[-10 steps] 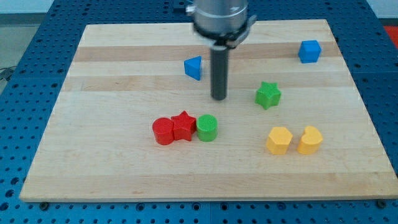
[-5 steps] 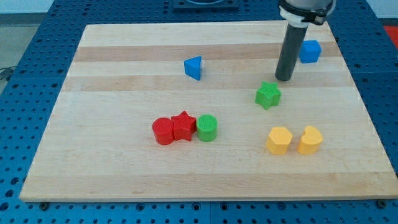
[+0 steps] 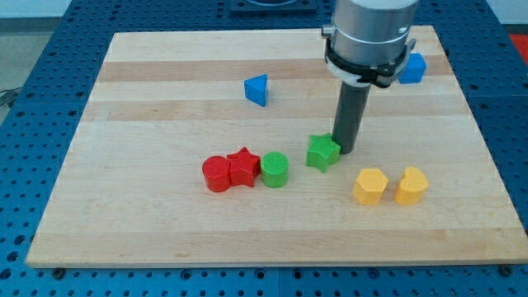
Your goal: Push green blocks towards the bottom center of the board
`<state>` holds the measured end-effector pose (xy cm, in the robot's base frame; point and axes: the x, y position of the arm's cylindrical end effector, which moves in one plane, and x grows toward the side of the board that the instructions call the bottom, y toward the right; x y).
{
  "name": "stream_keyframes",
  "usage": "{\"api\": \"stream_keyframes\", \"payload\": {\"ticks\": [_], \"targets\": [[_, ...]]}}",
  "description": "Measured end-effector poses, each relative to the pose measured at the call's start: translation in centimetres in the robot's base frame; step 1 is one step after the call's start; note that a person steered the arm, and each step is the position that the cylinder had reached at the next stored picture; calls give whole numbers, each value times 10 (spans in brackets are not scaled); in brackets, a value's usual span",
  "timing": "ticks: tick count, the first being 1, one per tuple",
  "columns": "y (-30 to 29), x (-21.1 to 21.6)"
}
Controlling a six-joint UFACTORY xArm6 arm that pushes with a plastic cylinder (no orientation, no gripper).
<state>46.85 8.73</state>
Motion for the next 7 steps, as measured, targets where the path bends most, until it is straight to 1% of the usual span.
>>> {"api": "stream_keyframes", "payload": {"ticks": [2, 5, 6, 7], "targets": [[-23, 20], [-60, 65], [-60, 77], [-17, 100]]}}
